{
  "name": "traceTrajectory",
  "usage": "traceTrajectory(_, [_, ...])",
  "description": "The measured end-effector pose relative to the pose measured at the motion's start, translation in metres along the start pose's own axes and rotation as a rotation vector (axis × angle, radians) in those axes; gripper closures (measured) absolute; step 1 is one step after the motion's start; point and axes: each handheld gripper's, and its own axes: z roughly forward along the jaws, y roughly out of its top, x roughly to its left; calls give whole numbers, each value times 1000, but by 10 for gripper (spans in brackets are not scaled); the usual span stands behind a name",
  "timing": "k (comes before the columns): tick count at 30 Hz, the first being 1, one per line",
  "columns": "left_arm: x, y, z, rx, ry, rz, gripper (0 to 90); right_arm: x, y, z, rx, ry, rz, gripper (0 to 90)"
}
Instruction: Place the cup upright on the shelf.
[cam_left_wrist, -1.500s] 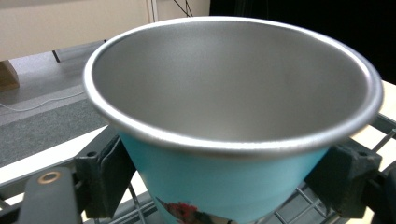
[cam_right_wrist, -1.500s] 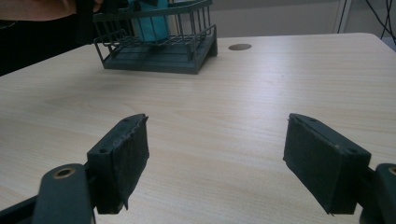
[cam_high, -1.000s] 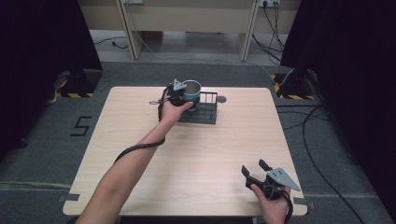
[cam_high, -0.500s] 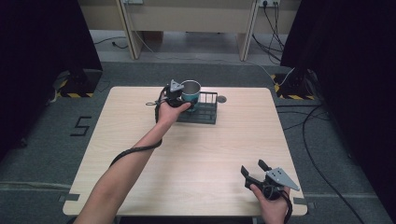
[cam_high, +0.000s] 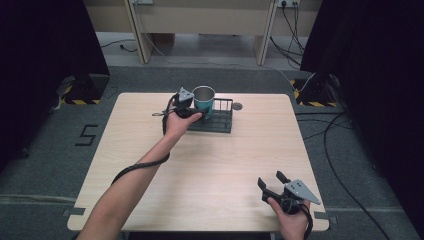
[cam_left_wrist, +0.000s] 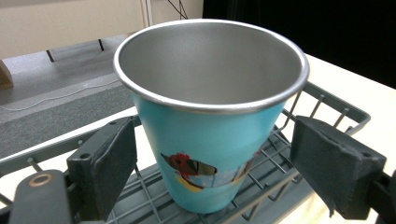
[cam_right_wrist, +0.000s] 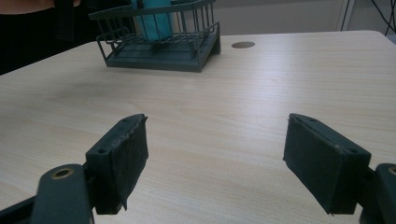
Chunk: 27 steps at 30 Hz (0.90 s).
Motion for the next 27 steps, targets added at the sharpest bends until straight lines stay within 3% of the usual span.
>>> traceTrajectory(12, [1,-5,-17,-23,-12,-8,143,0,0,1,1,-3,-4,225])
traceTrajectory(27, [5,-6,-40,-40,-28,19,144,0,0,1,1,-5,-5,225])
